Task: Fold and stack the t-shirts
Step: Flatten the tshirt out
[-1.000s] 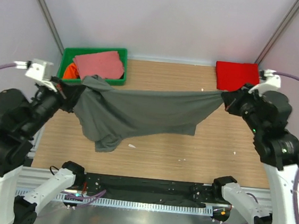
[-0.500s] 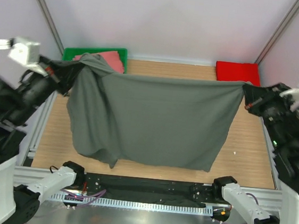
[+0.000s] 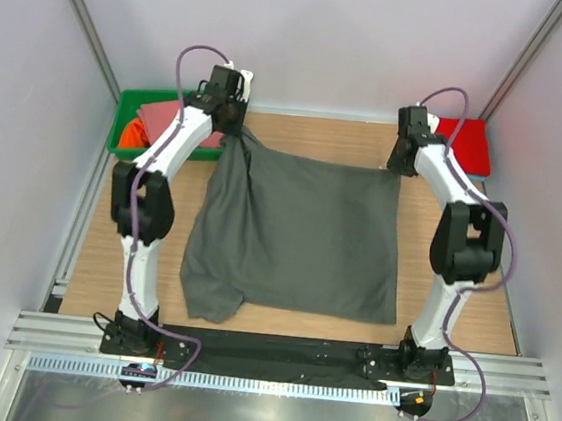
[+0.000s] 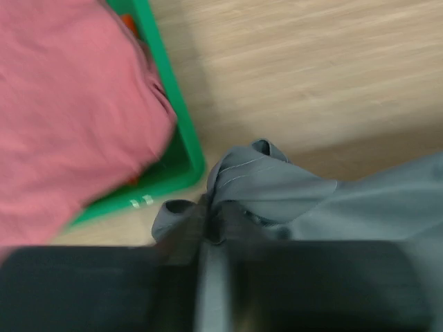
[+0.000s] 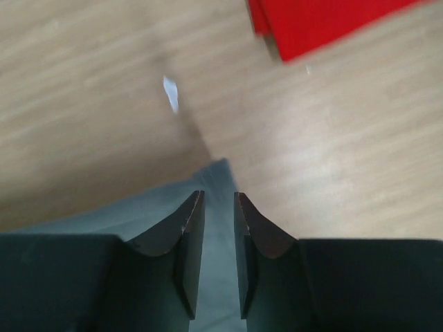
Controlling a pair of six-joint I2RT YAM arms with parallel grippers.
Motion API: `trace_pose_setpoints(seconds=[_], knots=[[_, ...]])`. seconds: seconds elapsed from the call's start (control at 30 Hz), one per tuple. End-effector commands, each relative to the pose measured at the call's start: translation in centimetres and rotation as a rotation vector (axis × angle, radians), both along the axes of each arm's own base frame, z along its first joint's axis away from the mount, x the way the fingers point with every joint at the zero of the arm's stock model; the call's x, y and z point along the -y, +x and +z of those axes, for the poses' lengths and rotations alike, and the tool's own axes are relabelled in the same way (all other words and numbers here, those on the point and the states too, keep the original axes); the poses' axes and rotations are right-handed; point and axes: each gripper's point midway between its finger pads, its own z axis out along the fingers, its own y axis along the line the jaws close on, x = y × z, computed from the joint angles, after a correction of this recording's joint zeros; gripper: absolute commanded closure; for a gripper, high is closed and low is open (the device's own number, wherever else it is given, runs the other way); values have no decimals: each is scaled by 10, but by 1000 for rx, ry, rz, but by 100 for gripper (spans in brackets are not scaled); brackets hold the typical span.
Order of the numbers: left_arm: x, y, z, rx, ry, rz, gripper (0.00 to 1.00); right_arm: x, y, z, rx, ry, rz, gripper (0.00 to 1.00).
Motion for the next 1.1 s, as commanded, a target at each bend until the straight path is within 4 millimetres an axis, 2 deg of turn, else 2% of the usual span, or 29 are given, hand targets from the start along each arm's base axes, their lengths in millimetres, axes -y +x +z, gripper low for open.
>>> trace_pose_setpoints(seconds=[0.0, 0.07, 0.13, 0.2, 0.23, 0.27, 0.3, 0.33, 0.37, 0.4, 0.43, 0.47, 0.5, 0.53, 0.57, 0.6, 0.63, 0.67, 0.7, 0.77, 0.83, 0.9, 1.07], knots=[[-27, 39, 65, 148, 40, 74, 61, 9, 47, 45, 114, -37, 9, 69], [-29, 36, 69, 145, 41, 84, 55, 9, 42, 46, 75, -43, 14, 56], [-35, 22, 75, 146, 33, 120, 50, 8, 27, 41, 47, -31, 26, 54], [-48, -9, 78, 122, 18, 191, 33, 1, 9, 57, 74, 2, 35, 52], [-51, -29, 51, 48, 30, 199, 30, -8, -8, 42, 34, 3, 58, 51], [-50, -45, 46, 15, -18, 226, 29, -12, -21, 62, 79, 11, 70, 51], [-52, -70, 63, 34, -60, 231, 29, -21, -31, 62, 85, 32, 98, 51], [-54, -97, 29, -58, -61, 243, 32, -33, -52, 42, 35, 43, 128, 50], [-50, -118, 22, -93, -110, 259, 37, -39, -65, 42, 35, 68, 140, 50], [-51, -141, 34, -73, -159, 266, 38, -51, -81, 52, 61, 122, 179, 50], [-53, -159, 28, -93, -182, 283, 39, -55, -104, 33, 9, 157, 172, 50], [-60, -194, -9, -206, -159, 319, 44, -59, -117, 28, 0, 184, 178, 50], [-60, -217, -2, -210, -229, 354, 45, -60, -131, 39, 37, 218, 181, 49], [-61, -238, -15, -263, -239, 372, 47, -62, -152, 19, -15, 257, 169, 49], [-63, -254, -25, -297, -257, 402, 47, -61, -162, 16, -19, 268, 166, 49], [-57, -281, -40, -353, -319, 416, 47, -59, -175, 24, 17, 278, 167, 48], [-56, -292, -47, -381, -339, 432, 47, -51, -191, 5, -22, 252, 141, 43], [-57, -304, -53, -403, -356, 450, 46, -45, -199, 2, -20, 246, 116, 41], [-56, -319, -68, -458, -376, 492, 44, -39, -212, -13, -56, 238, 97, 39], [-58, -336, -74, -477, -396, 521, 37, -38, -224, -20, -76, 257, 77, 41], [-62, -354, -85, -518, -396, 568, 33, -35, -240, -36, -125, 272, 43, 43], [-65, -363, -90, -532, -392, 592, 33, -34, -252, -48, -154, 296, 2, 45], [-55, -382, -112, -603, -491, 687, 32, -22, -265, -58, -173, 300, -94, 48]])
